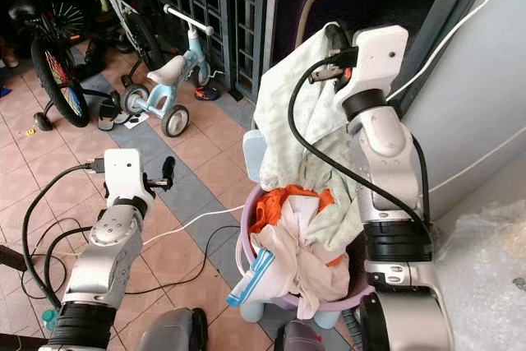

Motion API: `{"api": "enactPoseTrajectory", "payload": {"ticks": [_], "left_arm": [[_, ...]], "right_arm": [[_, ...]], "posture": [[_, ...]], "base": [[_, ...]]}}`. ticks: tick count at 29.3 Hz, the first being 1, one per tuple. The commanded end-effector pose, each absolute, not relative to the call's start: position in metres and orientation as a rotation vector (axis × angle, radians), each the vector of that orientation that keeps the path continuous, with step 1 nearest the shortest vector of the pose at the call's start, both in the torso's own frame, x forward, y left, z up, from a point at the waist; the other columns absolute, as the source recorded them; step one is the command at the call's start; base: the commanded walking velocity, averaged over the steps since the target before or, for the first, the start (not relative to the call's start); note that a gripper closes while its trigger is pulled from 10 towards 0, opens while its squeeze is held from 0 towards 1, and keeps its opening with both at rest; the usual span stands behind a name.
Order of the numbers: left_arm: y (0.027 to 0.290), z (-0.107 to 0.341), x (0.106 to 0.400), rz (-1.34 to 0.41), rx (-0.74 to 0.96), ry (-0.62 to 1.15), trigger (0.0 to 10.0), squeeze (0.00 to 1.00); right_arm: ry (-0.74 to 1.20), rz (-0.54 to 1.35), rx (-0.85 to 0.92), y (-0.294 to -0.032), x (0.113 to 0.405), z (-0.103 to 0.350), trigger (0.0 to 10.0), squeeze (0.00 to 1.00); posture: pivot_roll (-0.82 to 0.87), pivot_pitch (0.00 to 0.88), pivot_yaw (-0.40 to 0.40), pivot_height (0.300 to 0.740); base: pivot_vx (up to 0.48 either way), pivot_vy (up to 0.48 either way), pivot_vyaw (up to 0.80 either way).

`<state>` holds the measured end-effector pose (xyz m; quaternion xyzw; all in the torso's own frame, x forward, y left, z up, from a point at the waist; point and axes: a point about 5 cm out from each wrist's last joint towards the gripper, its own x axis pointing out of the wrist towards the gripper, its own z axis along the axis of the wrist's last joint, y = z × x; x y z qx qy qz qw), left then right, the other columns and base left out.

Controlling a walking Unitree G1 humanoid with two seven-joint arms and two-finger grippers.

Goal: Clothes washing

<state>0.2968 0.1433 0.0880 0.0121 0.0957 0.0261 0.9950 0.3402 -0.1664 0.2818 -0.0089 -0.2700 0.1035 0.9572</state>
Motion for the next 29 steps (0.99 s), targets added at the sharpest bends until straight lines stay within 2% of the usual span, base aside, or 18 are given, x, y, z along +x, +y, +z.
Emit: {"api": "enactPoseTrajectory", "payload": {"ticks": [1,5,6,9,11,13,17,18,23,26,27,29], "left_arm": [[0.143,0.09,0.3,0.058,0.029,0.178,10.0,0.0],[0.141,0.09,0.3,0.056,0.024,0.176,10.0,0.0],[0.141,0.089,0.299,0.056,0.022,0.18,10.0,0.0],[0.14,0.084,0.296,0.051,0.025,0.195,10.0,0.0],[0.14,0.082,0.295,0.051,0.025,0.2,10.0,0.0],[0.139,0.082,0.296,0.051,0.024,0.201,10.0,0.0],[0.14,0.083,0.295,0.053,0.023,0.202,10.0,0.0],[0.141,0.083,0.294,0.055,0.024,0.202,10.0,0.0],[0.145,0.081,0.29,0.062,0.033,0.216,10.0,0.0],[0.147,0.078,0.287,0.065,0.036,0.23,10.0,0.0],[0.145,0.077,0.285,0.059,0.037,0.234,10.0,0.0],[0.144,0.076,0.284,0.055,0.036,0.236,10.0,0.0]], "right_arm": [[-0.57,0.23,-0.011,-0.169,0.337,0.29,0.0,0.0],[-0.339,0.499,-0.072,-0.158,0.327,0.239,0.0,0.0],[-0.258,0.618,-0.097,-0.155,0.317,0.219,0.0,0.0],[-0.098,0.8,-0.113,-0.157,0.295,0.186,0.0,0.0],[-0.017,0.839,-0.133,-0.162,0.29,0.17,0.0,0.0],[0.022,0.802,-0.171,-0.169,0.293,0.16,0.0,0.0],[0.182,0.77,-0.329,-0.183,0.294,0.131,0.0,0.0],[0.277,0.776,-0.408,-0.19,0.29,0.117,0.0,0.0],[0.489,0.903,-0.562,-0.207,0.27,0.094,0.0,0.0],[0.583,0.944,-0.624,-0.218,0.26,0.086,0.0,0.0],[0.635,0.951,-0.731,-0.225,0.255,0.078,0.0,0.0],[0.643,0.943,-0.759,-0.225,0.256,0.073,0.0,0.0]], "posture": [[0.0,0.0,-0.002,0.74],[0.0,0.0,-0.001,0.74],[0.0,0.0,-0.002,0.74],[0.0,0.0,0.0,0.74],[0.0,0.0,0.0,0.74],[0.0,0.0,0.001,0.74],[0.01,0.003,0.003,0.74],[0.01,0.009,0.003,0.74],[0.01,0.025,0.006,0.74],[0.01,0.03,0.007,0.74],[0.01,0.04,0.007,0.74],[0.01,0.045,0.008,0.74]], "base": [[0.0,0.0,0.0],[0.0,0.0,0.0],[0.0,0.0,0.0],[0.0,0.0,0.0],[0.0,0.0,0.0],[0.0,0.0,0.0],[0.0,0.0,0.0],[0.0,0.0,0.0],[0.0,0.0,0.0],[0.0,0.0,0.0],[0.0,0.0,0.0],[0.0,0.0,0.0]]}}
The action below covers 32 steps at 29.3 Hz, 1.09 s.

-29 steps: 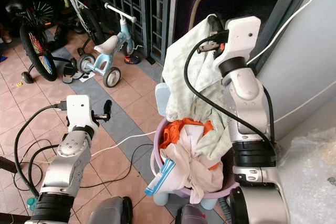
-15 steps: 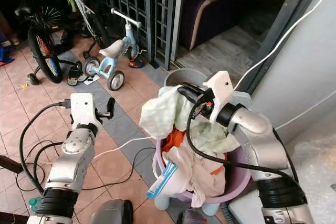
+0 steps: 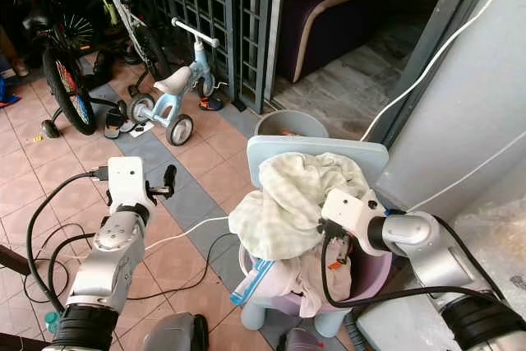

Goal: Clothes washing

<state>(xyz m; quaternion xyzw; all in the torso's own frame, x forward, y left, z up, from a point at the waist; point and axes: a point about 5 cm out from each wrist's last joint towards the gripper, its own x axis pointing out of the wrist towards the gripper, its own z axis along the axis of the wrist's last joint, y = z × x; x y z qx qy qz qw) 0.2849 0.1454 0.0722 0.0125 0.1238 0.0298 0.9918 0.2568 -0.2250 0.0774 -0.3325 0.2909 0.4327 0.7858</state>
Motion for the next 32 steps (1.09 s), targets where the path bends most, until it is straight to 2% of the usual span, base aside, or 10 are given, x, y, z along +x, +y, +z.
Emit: {"api": "enactPoseTrajectory", "payload": {"ticks": [1,6,9,12,13,14,15,16,28,32], "left_arm": [[0.143,0.076,0.284,0.054,0.035,0.237,10.0,0.0],[0.141,0.076,0.283,0.051,0.032,0.242,10.0,0.0],[0.142,0.075,0.279,0.048,0.037,0.251,10.0,0.0],[0.144,0.073,0.278,0.052,0.039,0.257,10.0,0.0],[0.144,0.073,0.277,0.055,0.037,0.262,10.0,0.0],[0.144,0.073,0.277,0.055,0.037,0.262,10.0,0.0],[0.143,0.073,0.277,0.053,0.037,0.263,10.0,0.0],[0.143,0.073,0.278,0.052,0.031,0.264,10.0,0.0],[0.141,0.079,0.281,0.044,0.04,0.265,10.0,0.0],[0.137,0.087,0.28,0.036,0.038,0.249,10.0,0.0]], "right_arm": [[0.637,0.933,-0.759,-0.224,0.257,0.072,0.0,0.0],[0.668,0.959,-0.825,-0.223,0.255,0.068,0.0,0.0],[0.783,1.038,-0.991,-0.239,0.242,0.062,0.0,0.0],[0.774,0.969,-1.006,-0.244,0.25,0.065,0.0,0.0],[0.77,0.959,-1.001,-0.244,0.251,0.066,0.0,0.64],[0.77,0.959,-1.001,-0.244,0.251,0.066,0.0,0.64],[0.742,0.923,-0.976,-0.243,0.256,0.067,0.0,1.0],[0.691,0.858,-0.89,-0.235,0.265,0.071,10.0,1.0],[0.398,0.595,-0.671,-0.207,0.308,0.101,10.0,1.0],[0.282,0.486,-0.597,-0.187,0.324,0.112,10.0,1.0]], "posture": [[0.01,0.046,0.008,0.74],[0.02,0.054,0.009,0.74],[0.02,0.064,0.009,0.74],[0.02,0.068,0.01,0.74],[0.02,0.067,0.01,0.74],[0.02,0.067,0.01,0.74],[0.02,0.072,0.01,0.74],[0.01,0.075,0.012,0.74],[0.01,0.098,0.014,0.74],[0.04,0.13,0.007,0.74]], "base": [[0.0,0.0,0.0],[0.0,0.0,0.0],[0.0,0.0,0.0],[0.0,0.0,0.0],[0.0,0.0,0.0],[0.0,0.0,0.0],[0.0,0.0,0.0],[0.0,0.0,0.0],[0.0,0.0,0.0],[0.0,0.0,0.0]]}}
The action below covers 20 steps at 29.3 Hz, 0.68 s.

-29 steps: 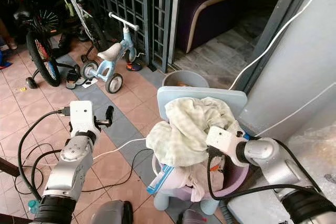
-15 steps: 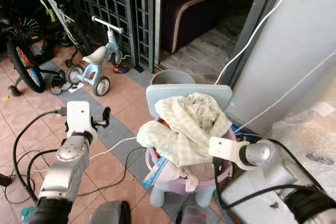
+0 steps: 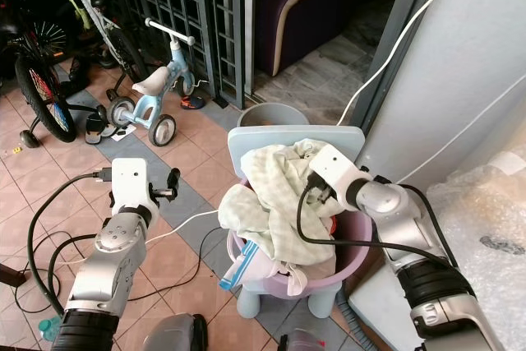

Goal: Clothes washing

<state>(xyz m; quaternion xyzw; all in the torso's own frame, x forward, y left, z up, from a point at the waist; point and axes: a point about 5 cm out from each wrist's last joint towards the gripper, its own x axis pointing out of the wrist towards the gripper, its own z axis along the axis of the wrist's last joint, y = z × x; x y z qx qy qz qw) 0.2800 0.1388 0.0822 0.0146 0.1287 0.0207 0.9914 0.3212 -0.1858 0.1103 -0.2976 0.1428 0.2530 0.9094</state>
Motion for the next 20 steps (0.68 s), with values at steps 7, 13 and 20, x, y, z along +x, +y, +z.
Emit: {"api": "enactPoseTrajectory", "payload": {"ticks": [7,13,20], "left_arm": [[0.147,0.088,0.259,0.051,0.067,0.272,10.0,0.0],[0.153,0.09,0.243,0.073,0.083,0.299,10.0,0.0],[0.156,0.097,0.233,0.092,0.088,0.309,10.0,0.0]], "right_arm": [[0.32,0.435,-0.528,-0.157,0.325,0.089,10.0,1.0],[0.305,0.413,-0.579,-0.133,0.34,0.084,10.0,1.0],[0.229,0.31,-0.706,-0.132,0.358,0.1,10.0,1.0]], "posture": [[0.08,0.216,-0.005,0.74],[0.13,0.298,-0.009,0.74],[0.15,0.349,-0.023,0.74]], "base": [[0.0,0.0,0.0],[0.0,0.0,0.0],[0.0,0.0,0.0]]}}
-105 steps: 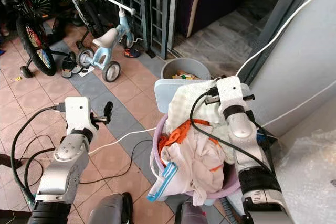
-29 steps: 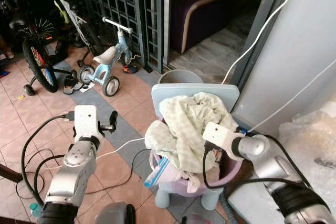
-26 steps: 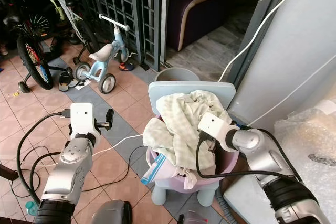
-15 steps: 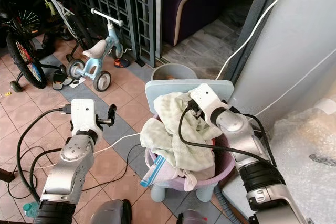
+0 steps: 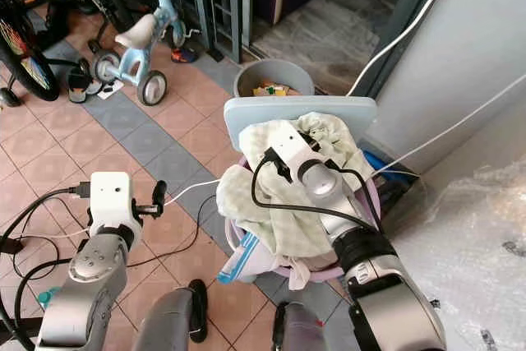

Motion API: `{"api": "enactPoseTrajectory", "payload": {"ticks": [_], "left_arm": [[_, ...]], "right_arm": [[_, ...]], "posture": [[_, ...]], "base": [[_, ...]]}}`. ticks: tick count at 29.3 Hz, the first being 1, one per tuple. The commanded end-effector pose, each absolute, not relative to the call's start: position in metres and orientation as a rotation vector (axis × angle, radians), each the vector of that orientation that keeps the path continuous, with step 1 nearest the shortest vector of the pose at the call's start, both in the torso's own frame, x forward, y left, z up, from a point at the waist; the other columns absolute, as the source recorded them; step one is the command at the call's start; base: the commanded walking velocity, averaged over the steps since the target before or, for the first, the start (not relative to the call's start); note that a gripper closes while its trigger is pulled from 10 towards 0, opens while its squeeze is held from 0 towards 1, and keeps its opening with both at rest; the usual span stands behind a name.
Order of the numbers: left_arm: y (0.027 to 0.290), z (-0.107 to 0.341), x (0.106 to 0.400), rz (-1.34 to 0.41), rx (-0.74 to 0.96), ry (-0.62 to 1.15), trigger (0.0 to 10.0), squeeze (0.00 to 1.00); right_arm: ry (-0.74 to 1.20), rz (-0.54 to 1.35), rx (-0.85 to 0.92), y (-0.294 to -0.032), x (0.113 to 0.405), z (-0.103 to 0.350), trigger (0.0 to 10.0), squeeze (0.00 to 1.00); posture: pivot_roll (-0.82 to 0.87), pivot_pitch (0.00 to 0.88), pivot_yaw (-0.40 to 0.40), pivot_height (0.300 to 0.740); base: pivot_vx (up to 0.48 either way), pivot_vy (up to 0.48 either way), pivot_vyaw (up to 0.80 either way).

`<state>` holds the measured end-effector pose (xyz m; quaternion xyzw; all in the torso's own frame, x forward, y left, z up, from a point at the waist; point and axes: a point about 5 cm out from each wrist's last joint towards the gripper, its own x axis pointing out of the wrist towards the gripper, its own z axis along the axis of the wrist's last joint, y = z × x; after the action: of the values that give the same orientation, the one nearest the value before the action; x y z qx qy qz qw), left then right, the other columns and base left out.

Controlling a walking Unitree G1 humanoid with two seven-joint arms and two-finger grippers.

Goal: Clothes washing

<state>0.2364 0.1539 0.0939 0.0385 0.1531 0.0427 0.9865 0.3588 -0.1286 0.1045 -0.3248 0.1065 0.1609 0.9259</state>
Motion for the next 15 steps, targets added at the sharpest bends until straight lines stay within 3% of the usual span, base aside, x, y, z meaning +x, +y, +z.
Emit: {"api": "enactPoseTrajectory", "payload": {"ticks": [1,9,10,11,12,13,15], "left_arm": [[0.156,0.098,0.232,0.096,0.089,0.31,10.0,0.0],[0.157,0.107,0.227,0.121,0.101,0.316,10.0,0.0],[0.157,0.109,0.227,0.126,0.101,0.318,10.0,0.0],[0.157,0.109,0.227,0.126,0.101,0.318,10.0,0.0],[0.157,0.109,0.227,0.127,0.103,0.318,10.0,0.0],[0.156,0.111,0.227,0.127,0.103,0.315,10.0,0.0],[0.156,0.112,0.228,0.127,0.104,0.315,10.0,0.0]], "right_arm": [[0.218,0.287,-0.749,-0.134,0.361,0.102,10.0,1.0],[0.331,0.295,-0.734,-0.136,0.365,0.089,10.0,1.0],[0.373,0.319,-0.698,-0.135,0.362,0.082,9.8,0.69],[0.373,0.319,-0.698,-0.135,0.362,0.082,9.8,0.69],[0.404,0.33,-0.653,-0.134,0.36,0.077,0.0,0.19],[0.423,0.335,-0.603,-0.133,0.358,0.074,0.0,0.0],[0.446,0.36,-0.582,-0.132,0.355,0.069,0.0,0.0]], "posture": [[0.15,0.354,-0.023,0.74],[0.16,0.423,-0.039,0.74],[0.18,0.425,-0.031,0.74],[0.18,0.425,-0.031,0.74],[0.16,0.426,-0.045,0.74],[0.15,0.421,-0.05,0.74],[0.15,0.409,-0.048,0.74]], "base": [[0.0,0.0,0.0],[0.0,0.0,0.0],[0.0,0.0,0.0],[0.0,0.0,0.0],[0.0,0.0,0.0],[0.0,0.0,0.0],[0.0,0.0,0.0]]}}
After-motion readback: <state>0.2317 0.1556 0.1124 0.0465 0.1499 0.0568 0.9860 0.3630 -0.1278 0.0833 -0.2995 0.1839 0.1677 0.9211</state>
